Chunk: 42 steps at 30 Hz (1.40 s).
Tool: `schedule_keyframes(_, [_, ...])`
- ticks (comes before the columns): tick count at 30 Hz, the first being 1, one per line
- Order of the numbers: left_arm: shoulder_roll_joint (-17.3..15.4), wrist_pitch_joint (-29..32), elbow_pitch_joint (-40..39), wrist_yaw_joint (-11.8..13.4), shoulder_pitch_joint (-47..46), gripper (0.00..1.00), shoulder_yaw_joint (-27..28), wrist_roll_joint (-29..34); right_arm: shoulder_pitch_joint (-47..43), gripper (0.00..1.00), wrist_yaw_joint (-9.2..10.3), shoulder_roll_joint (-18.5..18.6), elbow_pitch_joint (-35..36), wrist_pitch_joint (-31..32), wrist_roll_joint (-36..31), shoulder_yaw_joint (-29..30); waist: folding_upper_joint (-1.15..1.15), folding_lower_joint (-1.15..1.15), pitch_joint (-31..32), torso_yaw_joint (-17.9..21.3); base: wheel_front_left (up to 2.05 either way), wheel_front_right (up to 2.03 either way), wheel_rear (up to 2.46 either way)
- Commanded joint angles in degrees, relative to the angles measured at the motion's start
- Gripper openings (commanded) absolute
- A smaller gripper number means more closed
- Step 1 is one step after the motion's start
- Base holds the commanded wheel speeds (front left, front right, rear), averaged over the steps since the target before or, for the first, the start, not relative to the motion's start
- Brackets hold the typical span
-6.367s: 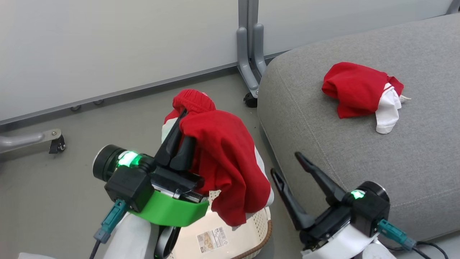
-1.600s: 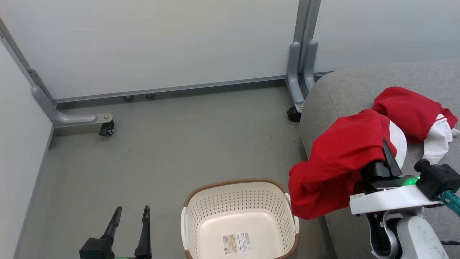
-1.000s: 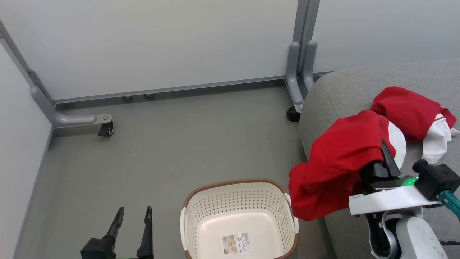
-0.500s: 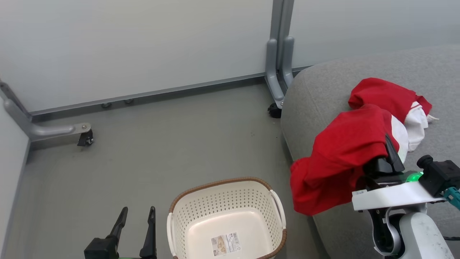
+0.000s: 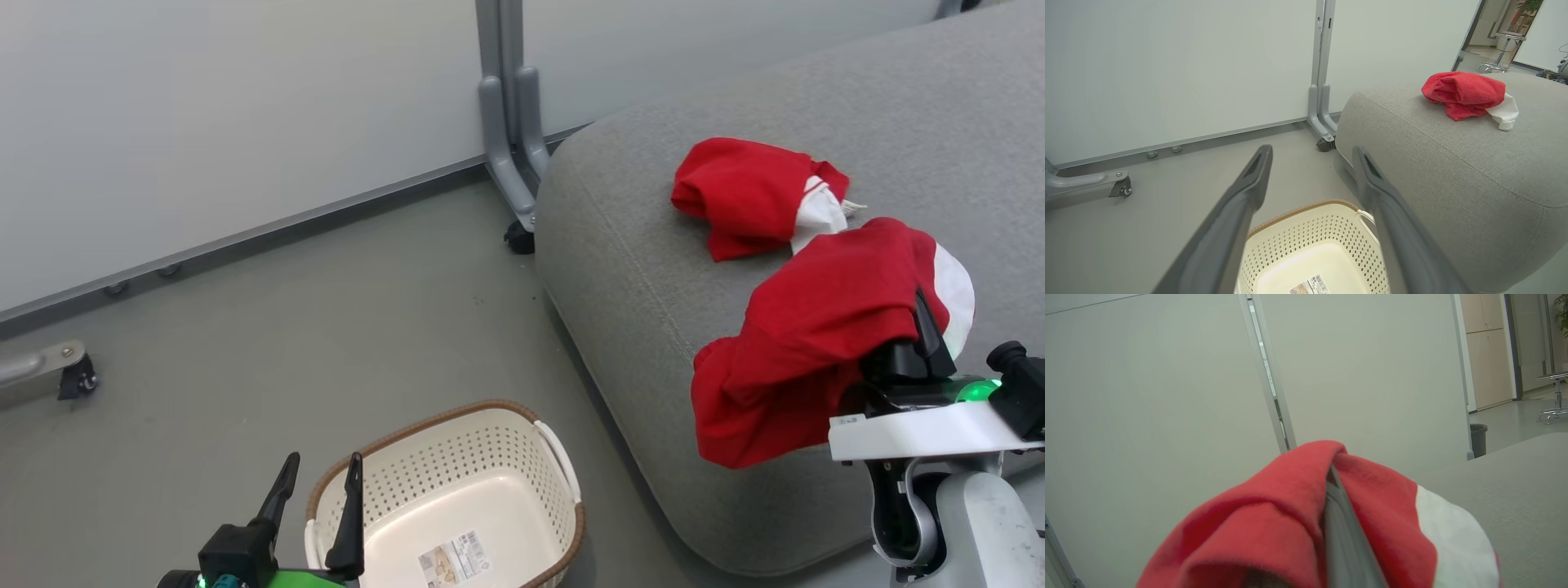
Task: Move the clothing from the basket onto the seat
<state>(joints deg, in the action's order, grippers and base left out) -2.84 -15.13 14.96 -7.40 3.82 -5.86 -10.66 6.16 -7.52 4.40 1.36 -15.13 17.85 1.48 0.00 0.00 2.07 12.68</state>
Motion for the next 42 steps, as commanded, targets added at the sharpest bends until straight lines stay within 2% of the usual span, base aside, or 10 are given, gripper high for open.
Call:
schedule_keyframes(1, [-0.1,0.0,-0.1,-0.1,-1.2,1.0,-0.1,-0.4,-0.1,0.0,0.06,0.2,0.4,0.0,-0.5,0.3,0.0,0.0,-1.3,5.2,0.0,0.0,0.0])
schedule_keyframes(10, [-0.1,0.0,-0.3,-0.1,-2.1,1.0,-1.0,0.4,0.5,0.0,0.06,0.4,0.6,0.0,-0.1,0.8,0.0,0.0,-2.6,13.3,0.0,0.0,0.0])
schedule_keyframes(13, [-0.1,0.0,0.0,-0.1,-3.3,1.0,-2.0,0.9,0.3,0.0,0.06,0.3,1.3,0.0,-0.1,2.0,0.0,0.0,-3.6,14.6,0.0,0.0,0.0])
schedule_keyframes(21, [-0.2,0.0,1.8,-0.1,-7.0,1.0,-5.7,1.6,-1.4,0.0,0.05,-0.6,3.7,0.0,-0.5,5.8,0.0,0.0,-5.8,16.1,0.0,0.0,0.0])
schedule_keyframes(29, [-0.2,0.0,2.8,-0.1,-8.9,1.0,-7.7,1.2,-2.2,0.0,0.04,-1.1,4.8,0.0,-0.7,6.9,0.0,0.0,-6.7,16.4,0.0,0.0,0.0])
schedule_keyframes(35, [-0.2,0.0,2.4,-0.1,-8.8,1.0,-7.2,0.5,-1.5,0.0,0.04,-1.2,4.5,0.0,-1.3,6.8,0.0,0.0,-6.7,16.2,0.0,0.0,0.0])
schedule_keyframes(42, [-0.7,0.0,0.7,-0.1,-6.7,1.0,-7.6,4.1,1.9,0.0,0.04,0.5,2.4,0.0,-0.9,5.1,0.0,0.0,-7.2,16.4,0.0,0.0,0.0])
